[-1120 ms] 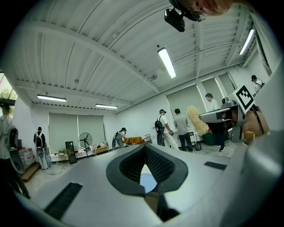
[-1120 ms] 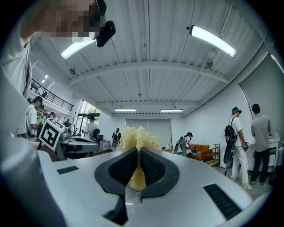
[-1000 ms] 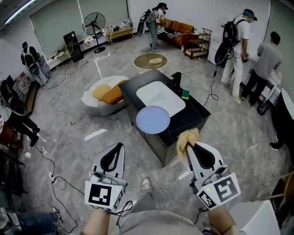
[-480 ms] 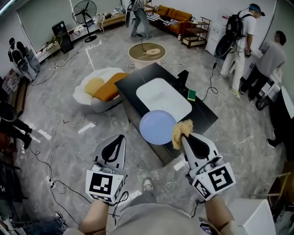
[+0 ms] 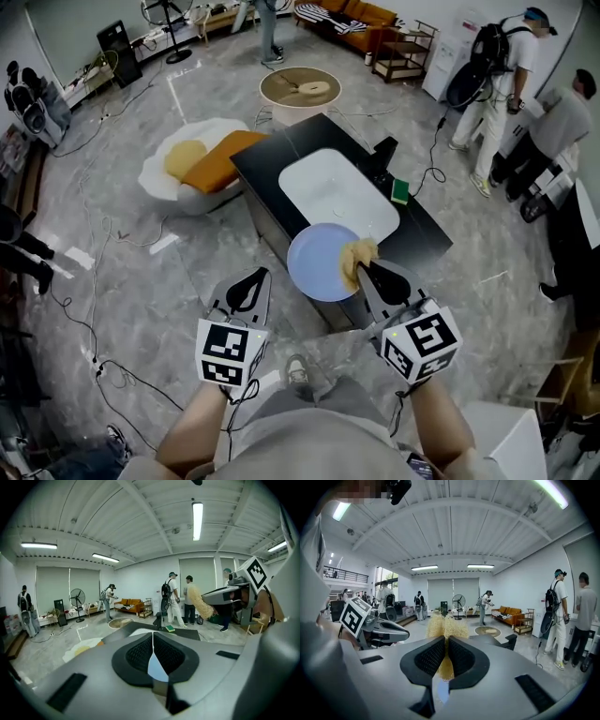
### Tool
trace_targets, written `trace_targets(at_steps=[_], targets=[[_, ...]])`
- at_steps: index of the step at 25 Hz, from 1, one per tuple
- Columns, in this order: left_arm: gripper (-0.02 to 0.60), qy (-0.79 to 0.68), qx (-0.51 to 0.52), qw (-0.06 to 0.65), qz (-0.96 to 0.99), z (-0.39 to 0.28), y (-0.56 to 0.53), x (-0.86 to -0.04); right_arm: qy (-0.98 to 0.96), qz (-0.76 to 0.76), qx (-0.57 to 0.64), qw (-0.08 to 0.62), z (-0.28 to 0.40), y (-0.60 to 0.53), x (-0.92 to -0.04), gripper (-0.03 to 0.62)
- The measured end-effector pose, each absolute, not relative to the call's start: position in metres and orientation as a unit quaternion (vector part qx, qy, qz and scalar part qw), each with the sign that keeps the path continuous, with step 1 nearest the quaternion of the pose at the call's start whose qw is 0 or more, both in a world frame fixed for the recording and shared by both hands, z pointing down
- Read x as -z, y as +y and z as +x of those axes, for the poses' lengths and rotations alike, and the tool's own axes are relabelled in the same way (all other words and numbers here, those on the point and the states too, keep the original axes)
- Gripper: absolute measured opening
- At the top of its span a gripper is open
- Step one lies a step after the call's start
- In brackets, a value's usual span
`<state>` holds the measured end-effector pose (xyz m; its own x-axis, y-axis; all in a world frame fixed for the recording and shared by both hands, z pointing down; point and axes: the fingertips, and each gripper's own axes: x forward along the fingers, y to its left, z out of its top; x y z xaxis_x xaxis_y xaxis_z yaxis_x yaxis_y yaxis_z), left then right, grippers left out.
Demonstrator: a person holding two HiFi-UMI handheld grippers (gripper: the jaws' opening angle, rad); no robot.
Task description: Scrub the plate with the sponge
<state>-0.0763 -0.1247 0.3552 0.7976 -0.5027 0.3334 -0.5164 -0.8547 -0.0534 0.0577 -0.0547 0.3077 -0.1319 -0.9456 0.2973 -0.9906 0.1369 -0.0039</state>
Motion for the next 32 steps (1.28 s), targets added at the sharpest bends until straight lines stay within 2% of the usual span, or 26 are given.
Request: trace_targets(at_steps=[20,24,32], targets=[[0.027,-0.374,-0.225,0.225,0.871,-0.033,-0.170,-0.480,-0.814,0.486,-0.232,0.219,0.093,-0.132,-0.471,0.048],[0.094,-0.388,-0.240,0.250,0.854,-0.025,-0.172,-0.505,-0.825,0.440,-0.247,0.254,0.088,-0.137,-0.504,0.048],[0.149,-0.404,-0.267,0.317,0.815,-0.008,-0.165,-0.567,-0.837,0.362,-0.264,0.314,0.077,-0.132,-0.562,0.048]])
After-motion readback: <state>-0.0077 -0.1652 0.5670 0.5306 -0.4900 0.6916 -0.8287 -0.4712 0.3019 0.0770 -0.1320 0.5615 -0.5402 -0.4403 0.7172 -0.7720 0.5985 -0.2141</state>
